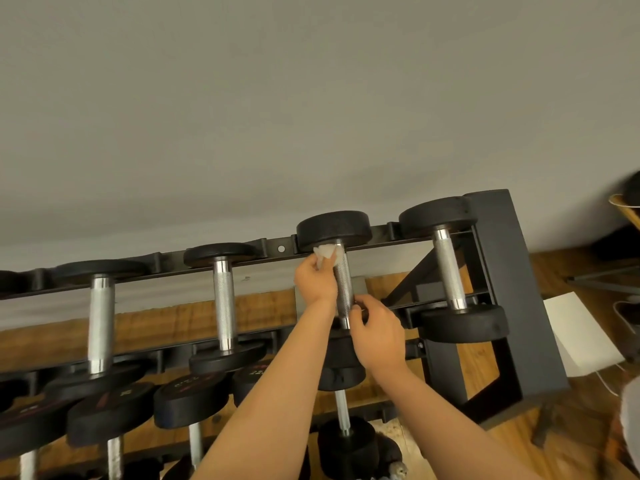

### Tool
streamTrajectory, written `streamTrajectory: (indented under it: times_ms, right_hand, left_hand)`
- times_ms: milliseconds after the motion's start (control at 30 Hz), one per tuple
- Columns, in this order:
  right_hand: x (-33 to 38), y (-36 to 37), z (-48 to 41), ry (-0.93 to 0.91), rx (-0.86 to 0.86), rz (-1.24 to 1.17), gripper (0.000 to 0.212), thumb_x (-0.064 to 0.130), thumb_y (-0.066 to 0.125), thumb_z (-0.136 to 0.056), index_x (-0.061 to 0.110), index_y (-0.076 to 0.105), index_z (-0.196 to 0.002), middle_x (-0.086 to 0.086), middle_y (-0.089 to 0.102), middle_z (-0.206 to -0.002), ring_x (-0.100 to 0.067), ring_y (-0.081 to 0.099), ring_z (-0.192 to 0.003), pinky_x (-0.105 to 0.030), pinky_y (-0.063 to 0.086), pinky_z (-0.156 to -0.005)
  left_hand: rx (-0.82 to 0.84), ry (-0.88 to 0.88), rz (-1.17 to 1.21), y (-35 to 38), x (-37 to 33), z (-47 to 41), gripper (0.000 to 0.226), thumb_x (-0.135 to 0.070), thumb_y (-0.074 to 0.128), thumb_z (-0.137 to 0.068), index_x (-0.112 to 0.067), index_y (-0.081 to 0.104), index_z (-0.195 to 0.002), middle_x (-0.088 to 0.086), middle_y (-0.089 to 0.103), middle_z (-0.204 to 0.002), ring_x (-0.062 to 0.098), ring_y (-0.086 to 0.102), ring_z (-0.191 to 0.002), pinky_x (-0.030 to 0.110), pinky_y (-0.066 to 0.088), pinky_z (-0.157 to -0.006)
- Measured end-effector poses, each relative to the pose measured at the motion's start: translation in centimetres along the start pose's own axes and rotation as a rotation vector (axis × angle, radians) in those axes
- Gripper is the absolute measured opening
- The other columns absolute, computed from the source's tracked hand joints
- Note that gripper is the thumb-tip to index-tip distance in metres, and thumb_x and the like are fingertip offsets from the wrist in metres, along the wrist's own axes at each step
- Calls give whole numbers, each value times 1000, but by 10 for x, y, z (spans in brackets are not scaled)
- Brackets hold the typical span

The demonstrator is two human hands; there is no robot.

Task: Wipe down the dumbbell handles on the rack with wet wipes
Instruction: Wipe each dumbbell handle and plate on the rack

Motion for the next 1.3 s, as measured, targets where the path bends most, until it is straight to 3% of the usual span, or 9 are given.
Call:
streamTrajectory:
  times_ms: [200,367,500,600,733,833,1000,1167,1300]
  right_hand:
    - [-1,0,0,-6,10,-10,17,23,50,-97,18,65,-102,6,66,-88,-9,62,-77,-32,56,-69]
    - [-1,0,0,-10,8,-10,18,24,50,-97,19,65,-102,7,65,-87,-8,62,-77,-30,55,-68]
    - [-2,0,0,-6,13,4,19,24,49,-97,19,65,-105,6,66,-91,-9,62,-80,-28,53,-69]
    - [-2,0,-1,-9,15,14,20,25,48,-97,21,65,-107,7,67,-92,-8,61,-81,-28,53,-71]
    - [-3,1,-2,-5,14,6,21,26,48,-97,21,65,-108,8,67,-94,-8,62,-83,-28,53,-72]
    - [-2,0,-1,-9,12,-10,19,25,48,-97,21,66,-103,7,67,-89,-9,62,-81,-29,53,-70]
    - [-3,0,-2,-10,14,-28,18,24,49,-97,21,66,-103,8,67,-89,-6,62,-80,-29,54,-71]
    - [-4,1,-2,-9,16,-25,19,24,48,-97,21,66,-103,8,67,-90,-6,61,-80,-25,51,-69]
    - [-5,1,-2,-15,11,-35,18,24,50,-96,21,67,-102,8,67,-88,-7,62,-80,-31,54,-71]
  left_hand:
    - [-101,129,7,-12,-3,14,9,-7,63,-93,-10,54,-94,-10,58,-78,-2,56,-71,5,43,-59]
    - [-55,154,-27,-7,-5,10,9,-8,60,-94,-16,59,-91,-6,61,-82,5,57,-76,10,43,-63]
    - [-5,26,182,1,-1,20,14,-17,51,-99,-11,63,-105,1,63,-92,11,59,-85,20,45,-68]
    - [-55,-44,325,1,0,20,24,-14,43,-102,-15,66,-94,0,64,-88,10,60,-82,19,45,-66]
    - [-63,-14,268,6,-2,23,13,-23,64,-94,-10,67,-98,0,68,-89,11,65,-84,25,53,-71]
    - [-66,2,187,12,-3,23,33,-26,79,-81,-13,63,-107,-3,67,-95,10,65,-87,20,53,-72]
    - [-140,53,101,11,-2,19,23,-16,75,-85,-10,61,-103,0,64,-92,16,64,-88,20,53,-72]
    - [-148,14,126,17,-3,12,39,-22,78,-82,-8,60,-114,1,65,-102,12,62,-90,10,47,-66]
    - [-138,48,87,14,-1,10,23,-24,73,-87,-8,64,-101,-3,65,-87,6,62,-79,9,45,-60]
Point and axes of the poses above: each hand's wrist, its own z-axis away from the middle knuckle, its own y-axis out of the palm, x = y × z, the point moved 3 cm from there along -z, towards the middle knuckle
